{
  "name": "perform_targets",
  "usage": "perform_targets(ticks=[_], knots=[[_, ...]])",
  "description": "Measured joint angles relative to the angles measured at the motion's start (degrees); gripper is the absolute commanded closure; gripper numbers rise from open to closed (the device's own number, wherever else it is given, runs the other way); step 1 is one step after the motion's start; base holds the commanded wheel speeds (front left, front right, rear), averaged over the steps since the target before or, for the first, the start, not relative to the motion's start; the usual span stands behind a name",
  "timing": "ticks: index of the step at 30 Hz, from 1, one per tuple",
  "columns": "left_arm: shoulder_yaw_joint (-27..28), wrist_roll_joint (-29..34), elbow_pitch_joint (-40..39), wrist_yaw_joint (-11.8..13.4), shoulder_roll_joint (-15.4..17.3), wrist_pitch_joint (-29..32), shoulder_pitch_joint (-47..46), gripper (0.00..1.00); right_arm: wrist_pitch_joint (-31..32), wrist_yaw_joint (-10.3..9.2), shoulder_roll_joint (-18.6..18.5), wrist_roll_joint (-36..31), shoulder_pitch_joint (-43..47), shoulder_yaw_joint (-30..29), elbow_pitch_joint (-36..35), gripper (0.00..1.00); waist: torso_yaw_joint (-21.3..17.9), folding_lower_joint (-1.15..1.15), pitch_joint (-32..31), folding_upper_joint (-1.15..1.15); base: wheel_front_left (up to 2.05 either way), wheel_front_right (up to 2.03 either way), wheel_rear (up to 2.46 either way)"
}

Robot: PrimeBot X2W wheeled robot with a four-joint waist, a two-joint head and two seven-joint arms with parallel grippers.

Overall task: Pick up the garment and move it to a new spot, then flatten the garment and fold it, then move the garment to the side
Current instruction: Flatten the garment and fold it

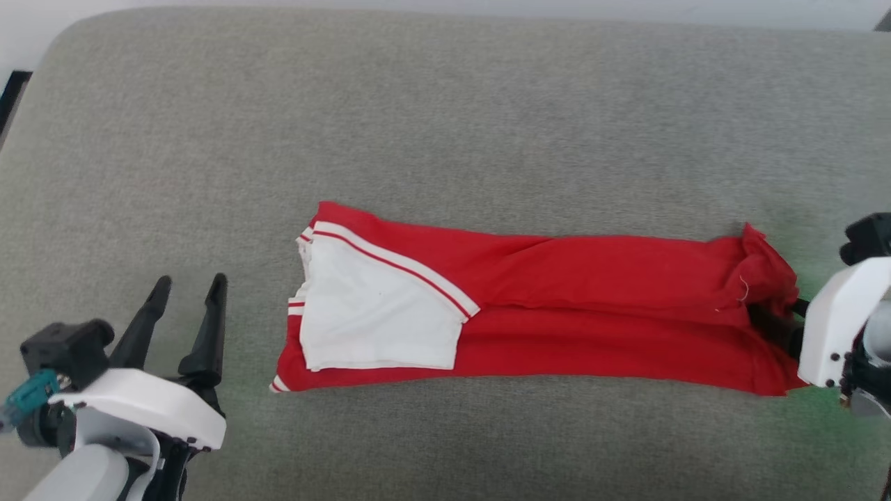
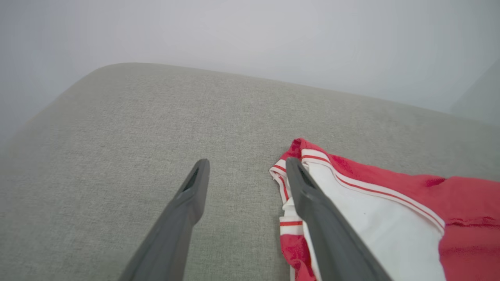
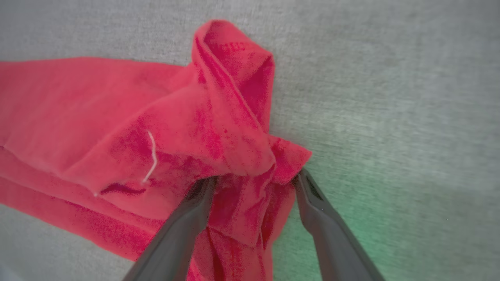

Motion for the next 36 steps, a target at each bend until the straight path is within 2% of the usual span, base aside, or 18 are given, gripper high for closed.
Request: perform_targets(ticks=[2,11,12,13,18,23,36], knots=[[2.16,2.02,0.27,-0.42,-1.62,0.01,1.72,0.00,1.05,0.00,0.01,0.80,-1.51,1.26,2.23,0.00,0.74,0.00,0.49,0.00,0.00,0.00,0.00],[10.96,9.10,0.92,-5.13,-9.37,0.00,6.49,0.00,7.48,-0.27,-1.03,5.57,-7.86,6.26,10.80,0.00,2.83,0.00,1.46,0.00,0.00,0.00,0.00],[12.14,9.93,0.88,-5.93,-10.20,-0.01,6.87,0.00,8.24,-0.30,-1.18,6.33,-8.43,6.98,11.06,0.62,2.92,0.00,1.45,0.00,0.00,0.00,0.00],[12.85,10.66,0.93,-6.36,-10.92,-0.01,7.21,0.00,8.50,-0.33,-1.08,7.62,-8.83,7.25,11.52,1.00,3.00,0.00,1.44,0.00,0.00,0.00,0.00],[16.55,13.27,1.31,-9.25,-14.56,-0.02,8.89,0.00,9.07,-0.25,0.31,12.00,-9.39,9.72,11.50,1.00,3.04,0.00,1.17,0.00,0.00,0.00,0.00],[19.33,15.08,2.60,-11.51,-16.84,-0.03,10.00,0.00,6.91,0.07,-0.94,14.26,-9.33,9.91,10.93,1.00,2.20,0.00,0.57,0.00,0.00,0.00,0.00],[23.35,18.24,4.53,-15.14,-20.14,-0.05,11.83,0.00,3.27,0.07,-8.31,13.07,-8.52,2.97,13.33,1.00,-0.70,0.00,-1.64,0.00,0.00,0.00,0.00]])
